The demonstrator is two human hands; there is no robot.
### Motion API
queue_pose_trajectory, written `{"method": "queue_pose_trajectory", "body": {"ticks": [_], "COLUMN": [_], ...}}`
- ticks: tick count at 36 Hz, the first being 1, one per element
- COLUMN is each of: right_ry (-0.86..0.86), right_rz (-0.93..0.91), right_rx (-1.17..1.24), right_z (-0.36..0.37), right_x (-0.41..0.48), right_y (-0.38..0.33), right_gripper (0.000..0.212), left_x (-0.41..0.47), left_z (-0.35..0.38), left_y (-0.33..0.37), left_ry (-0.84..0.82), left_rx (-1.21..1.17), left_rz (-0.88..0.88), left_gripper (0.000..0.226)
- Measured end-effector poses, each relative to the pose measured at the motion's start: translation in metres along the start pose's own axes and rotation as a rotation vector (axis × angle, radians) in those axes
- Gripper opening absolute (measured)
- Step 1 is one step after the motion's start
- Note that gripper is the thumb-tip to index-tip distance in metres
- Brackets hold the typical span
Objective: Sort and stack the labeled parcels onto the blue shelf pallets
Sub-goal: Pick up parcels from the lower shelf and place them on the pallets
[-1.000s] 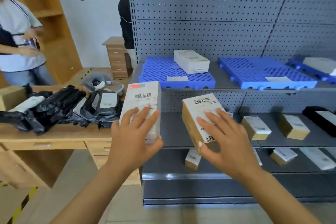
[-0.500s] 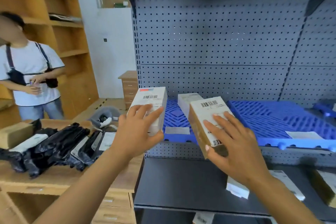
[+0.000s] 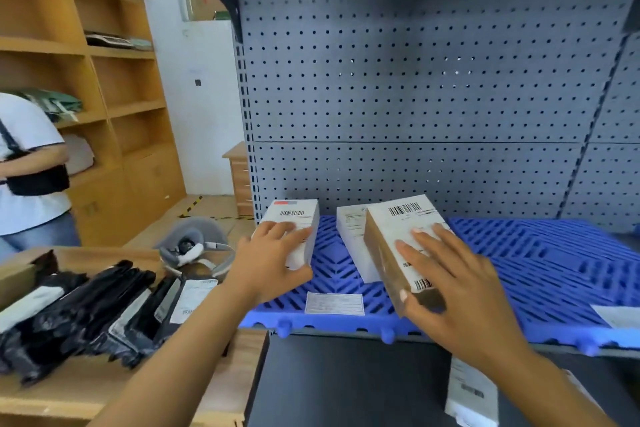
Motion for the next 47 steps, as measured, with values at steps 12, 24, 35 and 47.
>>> {"method": "queue_pose_trajectory", "body": {"ticks": [12,24,35,47], "right_ry": [0.010,0.110,0.126,-0.055], "right_rz": [0.060,0.108,0.141,0.066], "right_rx": [-0.072,-0.112,-0.076,0.016], "right_z": [0.000,-0.021,-0.049,-0.063], "right_x": [-0.005,-0.016,-0.031,-0.029], "right_y": [-0.019,-0.015,0.050,0.183], "right_gripper": [0.063,0.059,0.058,0.060], "left_x": [0.010,-0.006,-0.001,0.051], "left_z": [0.018,-0.030,-0.002,0.046], "left_y": [-0.006,0.096,0.193,0.294], "left_ry": [-0.081,0.195,0.155,0.166], "left_rx": [-0.020,-0.438,-0.504,-0.440], "left_rz": [0.125,0.503,0.495,0.427], "left_gripper": [0.079,0.097,0.086,0.078]}}
Point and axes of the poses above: each hand's wrist, its own x-axis towards the middle knuckle, its own z-axis out of the palm, y = z × x, the point moved 5 cm from there along x, towards the middle knuckle, and after that the axes turned 11 degrees about y, right-handed, at the moved point
